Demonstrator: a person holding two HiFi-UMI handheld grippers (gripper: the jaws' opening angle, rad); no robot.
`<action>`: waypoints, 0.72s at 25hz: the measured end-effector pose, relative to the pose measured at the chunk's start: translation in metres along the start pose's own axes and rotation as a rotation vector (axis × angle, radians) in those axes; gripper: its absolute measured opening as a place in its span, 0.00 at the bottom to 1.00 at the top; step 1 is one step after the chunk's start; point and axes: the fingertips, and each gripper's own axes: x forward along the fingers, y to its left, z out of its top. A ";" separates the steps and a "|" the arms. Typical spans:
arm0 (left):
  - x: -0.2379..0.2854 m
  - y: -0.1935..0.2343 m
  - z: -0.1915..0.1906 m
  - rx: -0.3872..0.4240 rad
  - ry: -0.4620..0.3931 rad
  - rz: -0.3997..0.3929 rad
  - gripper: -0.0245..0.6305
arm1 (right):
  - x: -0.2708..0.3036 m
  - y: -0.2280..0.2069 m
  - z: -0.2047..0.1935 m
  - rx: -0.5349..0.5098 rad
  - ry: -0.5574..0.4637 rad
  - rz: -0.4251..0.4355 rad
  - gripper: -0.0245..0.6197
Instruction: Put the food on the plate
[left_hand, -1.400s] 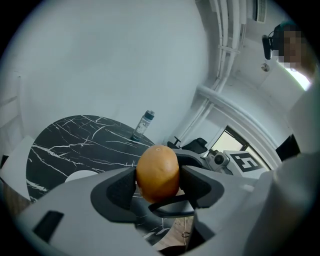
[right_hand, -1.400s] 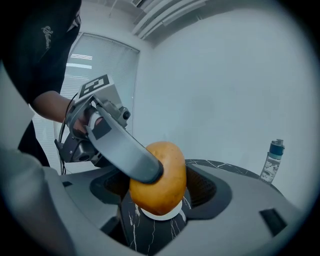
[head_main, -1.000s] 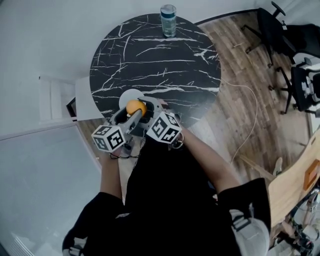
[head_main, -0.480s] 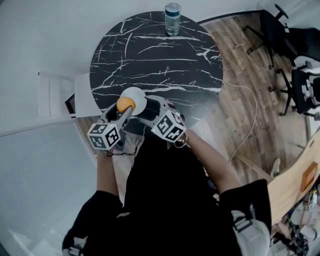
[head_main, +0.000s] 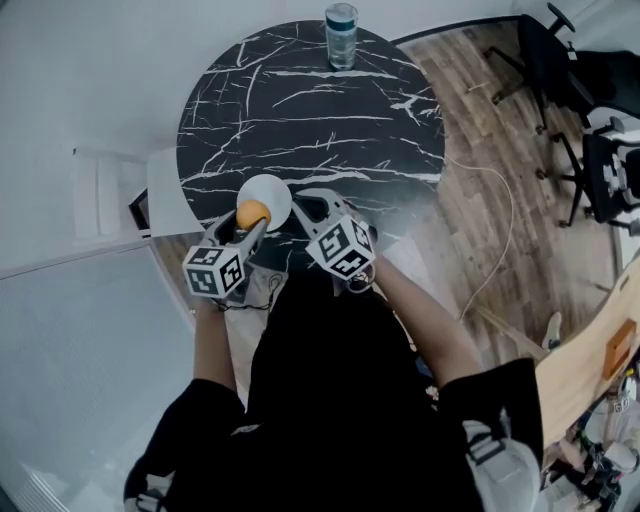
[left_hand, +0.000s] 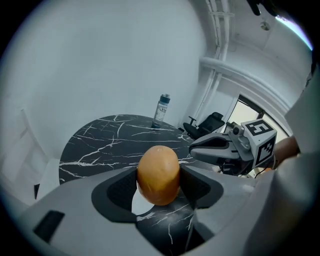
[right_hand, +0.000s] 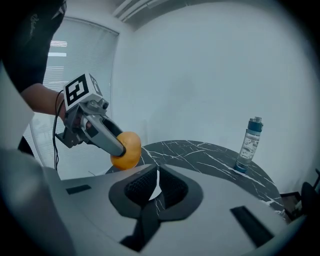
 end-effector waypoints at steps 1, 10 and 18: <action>0.003 0.000 -0.002 -0.012 0.007 -0.007 0.44 | 0.000 -0.001 0.000 0.001 0.001 -0.002 0.05; 0.025 0.005 -0.015 -0.012 0.073 -0.037 0.44 | 0.006 -0.013 -0.015 0.033 0.050 -0.026 0.05; 0.045 0.010 -0.034 -0.018 0.131 -0.091 0.44 | 0.016 -0.010 -0.031 0.064 0.103 -0.029 0.05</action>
